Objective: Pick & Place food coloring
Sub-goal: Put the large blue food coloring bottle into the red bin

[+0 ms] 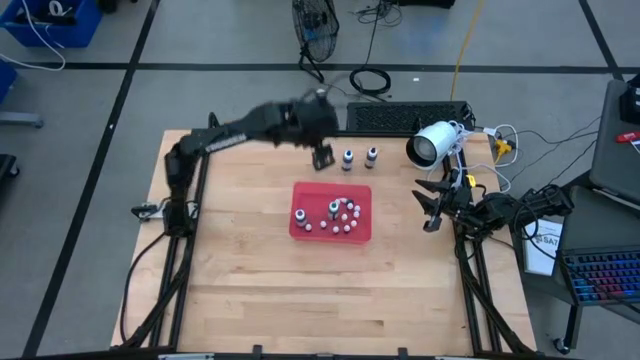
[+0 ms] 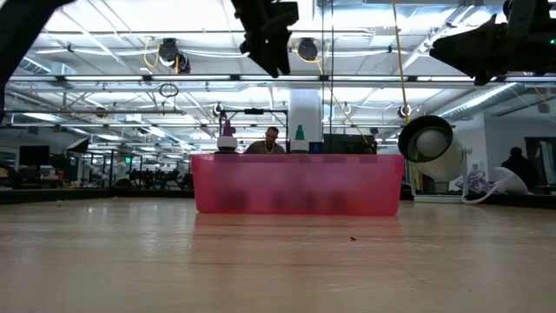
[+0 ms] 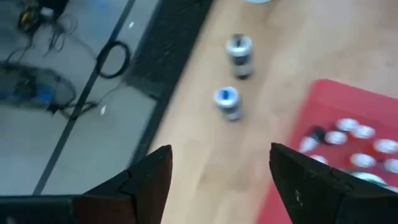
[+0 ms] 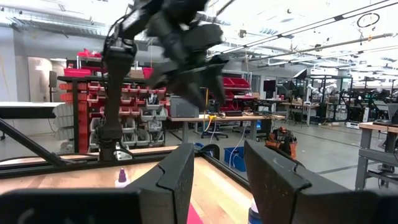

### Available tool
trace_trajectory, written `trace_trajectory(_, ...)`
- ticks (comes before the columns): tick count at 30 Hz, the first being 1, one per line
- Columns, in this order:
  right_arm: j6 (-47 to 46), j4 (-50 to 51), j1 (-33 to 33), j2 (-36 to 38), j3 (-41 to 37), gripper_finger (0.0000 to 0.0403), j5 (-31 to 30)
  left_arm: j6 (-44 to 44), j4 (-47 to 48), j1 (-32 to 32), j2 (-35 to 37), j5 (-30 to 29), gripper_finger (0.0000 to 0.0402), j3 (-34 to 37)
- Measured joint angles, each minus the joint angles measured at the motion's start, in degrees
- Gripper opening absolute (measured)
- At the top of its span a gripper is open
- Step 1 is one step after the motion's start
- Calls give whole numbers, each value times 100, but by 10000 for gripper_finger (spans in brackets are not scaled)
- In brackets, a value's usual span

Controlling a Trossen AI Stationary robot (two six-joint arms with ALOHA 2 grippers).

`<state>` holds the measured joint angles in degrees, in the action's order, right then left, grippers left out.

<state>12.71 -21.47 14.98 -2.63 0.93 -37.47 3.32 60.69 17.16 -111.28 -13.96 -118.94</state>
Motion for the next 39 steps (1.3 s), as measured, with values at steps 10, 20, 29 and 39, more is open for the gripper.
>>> trace_trajectory(10, 0, 75, 0, -13, 1, 132, 1, 593, 181, 625, -1214, 1185, 271, -1256)
trace_trajectory(20, 2, 73, -1, -13, 0, 132, 1, 1094, -43, 616, -2460, 1029, 262, -1248)
trace_trajectory(29, 2, 74, -2, -13, 0, 132, 0, 1167, -616, 687, -2734, 951, 259, -1247)
trace_trajectory(39, 2, 76, 0, -13, 2, 132, 1, 1160, -921, 689, -2719, 1274, 265, -1252)
